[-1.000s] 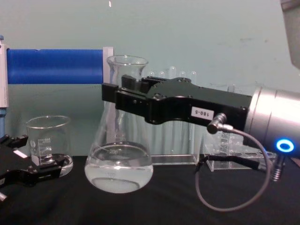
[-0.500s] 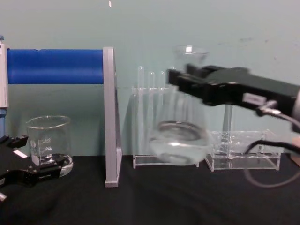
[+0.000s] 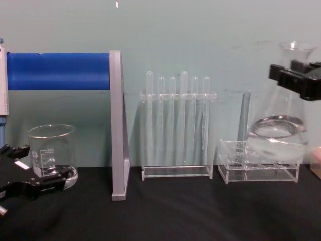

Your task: Grasp the erlenmeyer flask with one hand, shake it three times, then place it back.

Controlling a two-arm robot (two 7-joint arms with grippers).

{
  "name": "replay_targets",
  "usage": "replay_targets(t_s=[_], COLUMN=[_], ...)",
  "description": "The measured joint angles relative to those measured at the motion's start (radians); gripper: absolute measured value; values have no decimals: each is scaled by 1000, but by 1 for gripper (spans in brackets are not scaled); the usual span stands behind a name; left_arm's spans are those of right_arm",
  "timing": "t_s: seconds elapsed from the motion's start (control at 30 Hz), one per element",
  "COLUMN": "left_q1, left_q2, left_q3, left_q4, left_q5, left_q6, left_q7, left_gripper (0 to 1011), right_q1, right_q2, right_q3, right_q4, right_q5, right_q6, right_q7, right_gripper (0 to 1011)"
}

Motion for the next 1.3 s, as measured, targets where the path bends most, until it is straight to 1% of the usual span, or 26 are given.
replay_targets(t_s=[0.07,0.2,0.33,0.47,0.53,0.57,0.63,0.67,0.7,0.77,0.93,0.97,1.17,1.3], left_q1=[0,0,0,0,0,0,0,0,0,0,0,0,0,0], left_q2=[0,0,0,0,0,0,0,0,0,0,0,0,0,0], left_q3=[0,0,0,0,0,0,0,0,0,0,0,0,0,0], left_q4=[0,0,0,0,0,0,0,0,0,0,0,0,0,0], left_q5=[0,0,0,0,0,0,0,0,0,0,0,0,0,0], left_q6=[0,0,0,0,0,0,0,0,0,0,0,0,0,0], left_q7=[0,0,0,0,0,0,0,0,0,0,0,0,0,0], left_gripper=[1001,1001,1001,1001,1001,1001,1001,1001,1001,1001,1001,1001,1001,1001], right_q1=[-12,-22,-22,-15,-6,2,11,21,21,42,71,81,118,134], right_q2=[0,-5,-14,-25,-32,-36,-39,-43,-43,-49,-55,-58,-68,-70], right_q3=[15,26,24,10,-7,-21,-38,-56,-56,-98,-154,-172,-222,-241], right_q4=[-7,-15,-16,-14,-9,-5,-1,4,4,14,30,37,62,75], right_q5=[-3,-6,-8,-8,-7,-5,-1,5,5,15,29,34,52,61], right_q6=[5,10,13,17,18,19,19,19,19,20,17,16,7,2], right_q7=[-5,-3,19,55,85,105,128,152,152,198,254,273,314,324], right_gripper=[450,450,450,450,450,450,450,450,450,450,450,450,450,450])
